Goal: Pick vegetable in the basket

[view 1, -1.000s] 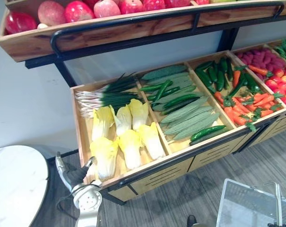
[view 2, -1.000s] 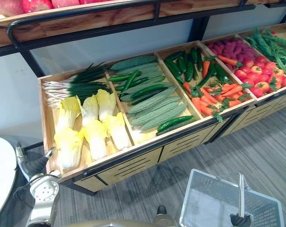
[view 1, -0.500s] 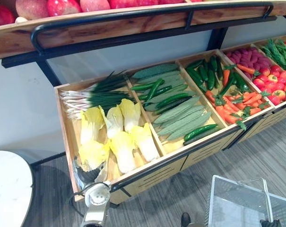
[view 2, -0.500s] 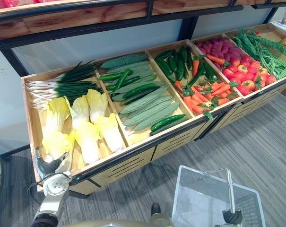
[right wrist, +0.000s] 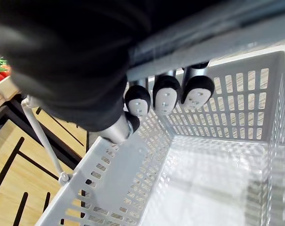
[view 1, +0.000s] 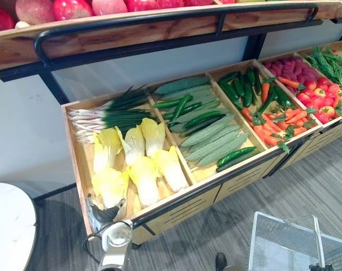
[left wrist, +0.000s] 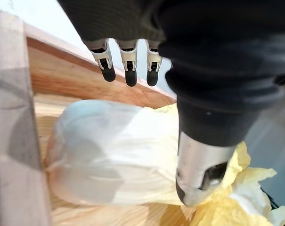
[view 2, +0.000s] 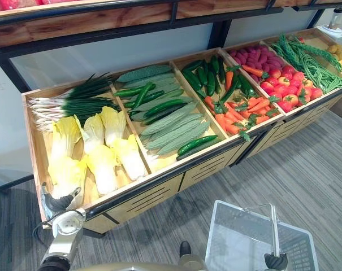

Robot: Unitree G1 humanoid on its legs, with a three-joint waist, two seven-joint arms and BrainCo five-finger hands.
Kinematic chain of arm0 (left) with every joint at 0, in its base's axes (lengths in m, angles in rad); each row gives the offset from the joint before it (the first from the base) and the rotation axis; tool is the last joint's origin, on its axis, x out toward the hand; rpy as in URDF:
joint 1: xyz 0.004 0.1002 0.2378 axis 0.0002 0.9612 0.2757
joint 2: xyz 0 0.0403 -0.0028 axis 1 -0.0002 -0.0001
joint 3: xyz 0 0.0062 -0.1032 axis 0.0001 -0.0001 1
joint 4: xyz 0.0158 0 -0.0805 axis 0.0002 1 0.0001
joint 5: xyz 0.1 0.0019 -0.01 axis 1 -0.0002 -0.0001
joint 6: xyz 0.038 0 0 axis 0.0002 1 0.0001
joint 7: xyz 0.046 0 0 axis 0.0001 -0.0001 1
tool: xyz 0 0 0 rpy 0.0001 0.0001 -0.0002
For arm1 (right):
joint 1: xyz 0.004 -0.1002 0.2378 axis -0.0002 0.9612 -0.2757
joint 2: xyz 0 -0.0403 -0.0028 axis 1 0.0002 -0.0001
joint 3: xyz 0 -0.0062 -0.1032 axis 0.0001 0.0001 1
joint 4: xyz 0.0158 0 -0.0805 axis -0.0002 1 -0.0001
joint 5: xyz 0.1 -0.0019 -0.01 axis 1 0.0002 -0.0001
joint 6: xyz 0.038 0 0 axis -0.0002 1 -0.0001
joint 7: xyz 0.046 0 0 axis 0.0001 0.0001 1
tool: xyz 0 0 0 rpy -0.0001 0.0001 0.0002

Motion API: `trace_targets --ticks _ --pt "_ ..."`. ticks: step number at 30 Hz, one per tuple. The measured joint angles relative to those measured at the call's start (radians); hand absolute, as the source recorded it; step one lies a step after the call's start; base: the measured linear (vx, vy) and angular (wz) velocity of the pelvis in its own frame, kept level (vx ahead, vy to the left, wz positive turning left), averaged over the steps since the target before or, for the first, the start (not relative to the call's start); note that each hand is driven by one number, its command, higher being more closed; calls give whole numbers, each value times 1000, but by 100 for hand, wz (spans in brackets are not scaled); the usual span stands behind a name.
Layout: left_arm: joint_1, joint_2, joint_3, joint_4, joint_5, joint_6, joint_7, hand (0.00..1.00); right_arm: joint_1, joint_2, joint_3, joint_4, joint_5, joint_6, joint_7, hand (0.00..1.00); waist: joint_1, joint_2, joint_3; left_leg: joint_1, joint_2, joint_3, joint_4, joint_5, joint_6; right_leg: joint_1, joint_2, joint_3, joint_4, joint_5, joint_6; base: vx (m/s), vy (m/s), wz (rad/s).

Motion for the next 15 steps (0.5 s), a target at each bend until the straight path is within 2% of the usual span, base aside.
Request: trace_targets --ticks 6,13,14,15 --pt "-43 1 -18 41 43 55 -15 0 -4 4 19 0 2 -13 0 100 -1 -1 4 0 0 17 -7 0 -1 -13 0 16 -1 4 0 4 -12 -9" --pt "-116 44 -19 129 43 107 7 0 -33 4 48 0 10 -29 -1 100 -10 7 52 -9 2 32 2 -2 -3 -37 5 36 5 8 -1 -38 -24 -8" --pt "-124 51 -18 148 43 120 13 100 -38 3 57 0 10 -31 -2 100 -14 7 52 -16 3 41 4 -3 -4 -42 7 39 4 10 -2 -35 -34 -12" --pt "-135 56 -17 168 43 126 24 100 -42 1 69 0 10 -34 -3 100 -16 8 53 -22 3 45 5 -2 -4 -54 8 43 5 12 -2 -34 -41 -16"
